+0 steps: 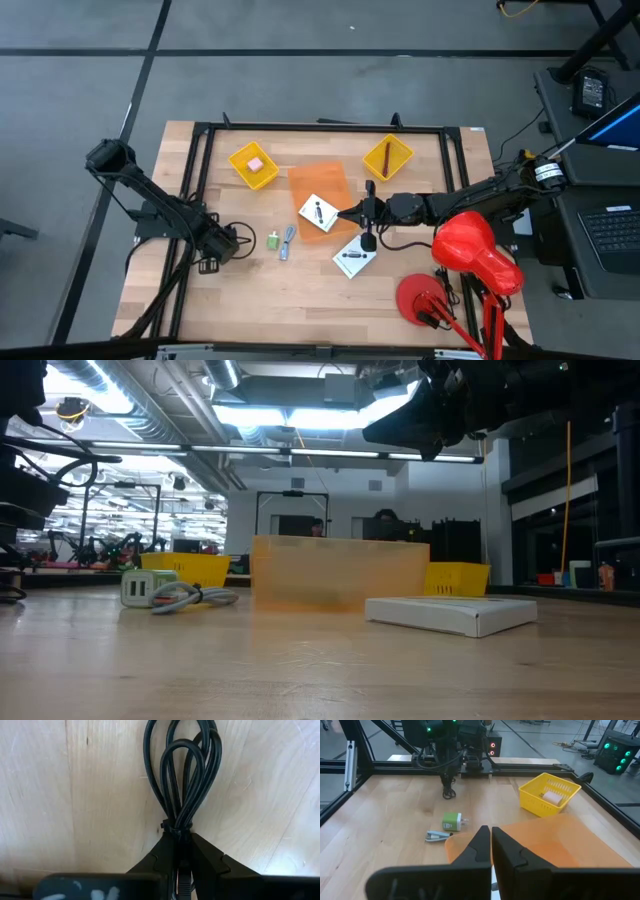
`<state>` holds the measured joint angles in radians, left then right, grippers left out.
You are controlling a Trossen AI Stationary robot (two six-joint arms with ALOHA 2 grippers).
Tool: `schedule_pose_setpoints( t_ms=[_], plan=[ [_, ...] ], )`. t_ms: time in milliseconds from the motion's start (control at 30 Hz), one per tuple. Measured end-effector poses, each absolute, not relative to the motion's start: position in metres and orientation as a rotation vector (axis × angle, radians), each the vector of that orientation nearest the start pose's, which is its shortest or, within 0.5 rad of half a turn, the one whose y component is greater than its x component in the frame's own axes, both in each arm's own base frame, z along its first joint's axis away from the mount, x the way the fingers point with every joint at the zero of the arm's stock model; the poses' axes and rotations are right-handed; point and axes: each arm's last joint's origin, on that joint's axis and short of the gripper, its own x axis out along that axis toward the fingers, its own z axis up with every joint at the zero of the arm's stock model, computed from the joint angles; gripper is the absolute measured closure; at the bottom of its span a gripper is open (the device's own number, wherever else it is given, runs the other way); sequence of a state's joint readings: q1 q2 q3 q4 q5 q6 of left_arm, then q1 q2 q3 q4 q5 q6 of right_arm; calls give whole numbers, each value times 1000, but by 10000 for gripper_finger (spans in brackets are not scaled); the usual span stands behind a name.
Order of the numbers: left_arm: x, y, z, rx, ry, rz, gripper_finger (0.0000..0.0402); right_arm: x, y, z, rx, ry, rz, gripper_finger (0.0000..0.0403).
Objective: Pick and place items into bin
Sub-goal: Put the black charger cable into the right yellow bin
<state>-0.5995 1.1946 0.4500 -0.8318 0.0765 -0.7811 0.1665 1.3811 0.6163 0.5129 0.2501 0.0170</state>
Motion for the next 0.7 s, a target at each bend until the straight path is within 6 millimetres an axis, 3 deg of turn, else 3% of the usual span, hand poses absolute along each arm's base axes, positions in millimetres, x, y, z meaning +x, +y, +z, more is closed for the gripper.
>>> schedule_pose_setpoints(
  t_ms=[300,700],
  plan=[
    [124,-87,139,-157,1588,66,365,279,40,212,-35,247,-86,402],
    [138,-95,179,-166,1508,44,365,279,40,212,-36,247,-86,402]
  ],
)
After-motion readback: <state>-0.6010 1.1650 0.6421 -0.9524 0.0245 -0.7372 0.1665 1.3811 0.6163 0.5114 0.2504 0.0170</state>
